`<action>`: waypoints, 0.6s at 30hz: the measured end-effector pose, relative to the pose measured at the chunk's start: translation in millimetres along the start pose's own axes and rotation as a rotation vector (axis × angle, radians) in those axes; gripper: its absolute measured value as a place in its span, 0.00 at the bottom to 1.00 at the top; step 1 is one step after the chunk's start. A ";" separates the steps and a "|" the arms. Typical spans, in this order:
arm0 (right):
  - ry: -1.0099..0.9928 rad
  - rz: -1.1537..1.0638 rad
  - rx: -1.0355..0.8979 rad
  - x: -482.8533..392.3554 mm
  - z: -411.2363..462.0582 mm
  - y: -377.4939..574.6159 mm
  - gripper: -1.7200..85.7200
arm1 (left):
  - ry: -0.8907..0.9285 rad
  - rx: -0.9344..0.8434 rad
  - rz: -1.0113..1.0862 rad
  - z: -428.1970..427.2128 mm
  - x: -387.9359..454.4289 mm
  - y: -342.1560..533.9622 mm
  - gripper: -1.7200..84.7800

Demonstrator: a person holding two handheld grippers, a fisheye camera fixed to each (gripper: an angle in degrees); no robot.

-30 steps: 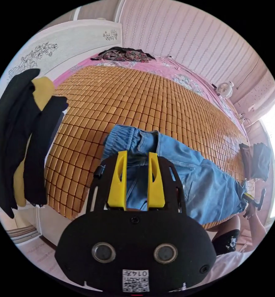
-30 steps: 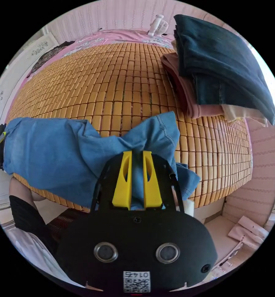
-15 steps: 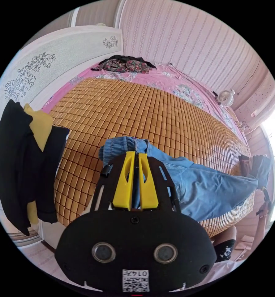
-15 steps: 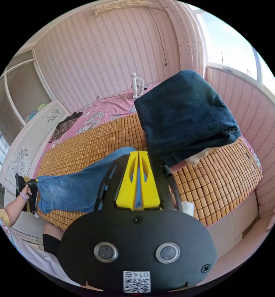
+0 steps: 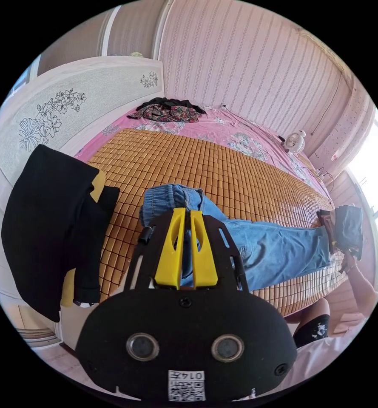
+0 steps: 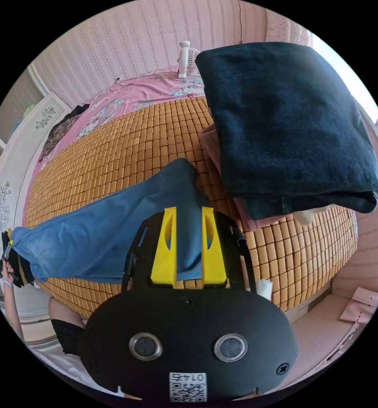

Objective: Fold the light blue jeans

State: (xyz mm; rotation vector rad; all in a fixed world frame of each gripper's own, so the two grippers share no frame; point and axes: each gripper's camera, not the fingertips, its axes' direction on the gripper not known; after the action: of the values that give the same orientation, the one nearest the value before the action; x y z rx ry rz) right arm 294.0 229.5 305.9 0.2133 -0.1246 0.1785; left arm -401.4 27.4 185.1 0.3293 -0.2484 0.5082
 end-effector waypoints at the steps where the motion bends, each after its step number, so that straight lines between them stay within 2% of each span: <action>1: 0.042 0.026 -0.033 -1.2 19.6 -8.7 0.11 | 0.000 -0.001 -0.008 -0.5 -3.1 1.2 0.01; 4: 0.008 0.003 -0.173 -5.4 62.9 -21.8 0.05 | -0.011 -0.017 -0.037 -0.2 -16.6 6.0 0.01; 11: -0.174 -0.106 0.085 -1.2 5.0 -24.2 0.02 | 0.000 0.007 -0.032 -1.6 -25.5 7.1 0.01; 18: -0.174 -0.085 0.154 21.0 -9.3 0.8 0.02 | 0.031 0.053 -0.007 -16.1 -30.6 13.6 0.01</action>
State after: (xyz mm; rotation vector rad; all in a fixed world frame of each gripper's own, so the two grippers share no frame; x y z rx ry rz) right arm 315.3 235.7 300.0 0.3871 -0.2750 0.0846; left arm -431.9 31.2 164.1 0.3734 -0.2039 0.5137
